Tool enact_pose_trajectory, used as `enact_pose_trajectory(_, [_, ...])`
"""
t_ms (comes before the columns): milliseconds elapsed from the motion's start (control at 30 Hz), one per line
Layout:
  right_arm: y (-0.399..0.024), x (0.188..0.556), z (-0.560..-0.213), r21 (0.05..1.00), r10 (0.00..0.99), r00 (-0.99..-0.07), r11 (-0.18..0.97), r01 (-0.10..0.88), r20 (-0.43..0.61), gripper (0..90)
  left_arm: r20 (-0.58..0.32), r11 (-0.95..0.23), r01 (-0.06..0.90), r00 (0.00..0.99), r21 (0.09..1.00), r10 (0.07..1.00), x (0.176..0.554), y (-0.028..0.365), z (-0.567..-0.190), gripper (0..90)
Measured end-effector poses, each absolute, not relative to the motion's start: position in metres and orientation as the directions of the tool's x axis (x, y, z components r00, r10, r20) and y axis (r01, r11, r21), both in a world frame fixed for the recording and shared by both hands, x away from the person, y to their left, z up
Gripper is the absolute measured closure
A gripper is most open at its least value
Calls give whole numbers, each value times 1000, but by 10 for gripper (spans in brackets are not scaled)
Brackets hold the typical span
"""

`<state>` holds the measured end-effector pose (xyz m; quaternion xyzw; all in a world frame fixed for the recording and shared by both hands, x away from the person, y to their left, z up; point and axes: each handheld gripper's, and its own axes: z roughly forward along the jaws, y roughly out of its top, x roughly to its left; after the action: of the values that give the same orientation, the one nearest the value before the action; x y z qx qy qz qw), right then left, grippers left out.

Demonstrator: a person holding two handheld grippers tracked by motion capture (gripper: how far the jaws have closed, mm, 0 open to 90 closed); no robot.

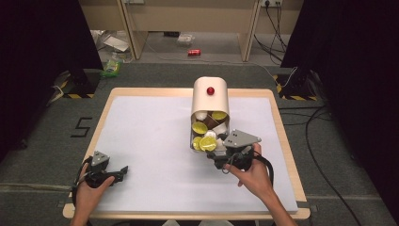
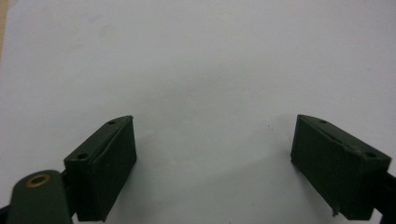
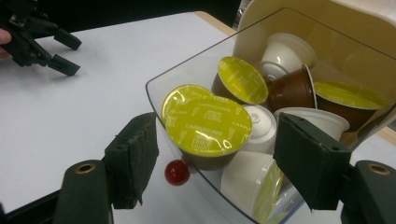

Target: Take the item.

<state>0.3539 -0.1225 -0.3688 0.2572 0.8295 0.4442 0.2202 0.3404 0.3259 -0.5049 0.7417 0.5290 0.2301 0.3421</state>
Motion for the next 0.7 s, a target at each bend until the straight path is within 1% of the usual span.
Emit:
enact_pose_trajectory(333, [-115, 362, -365, 849, 624, -770, 472, 239, -130, 305, -21, -206, 627, 335, 751, 942, 340, 326, -505, 133])
enact_pose_trajectory(700, [-112, 367, -368, 831, 618, -777, 491, 261, -121, 302, -21, -206, 627, 334, 751, 942, 340, 326, -505, 133])
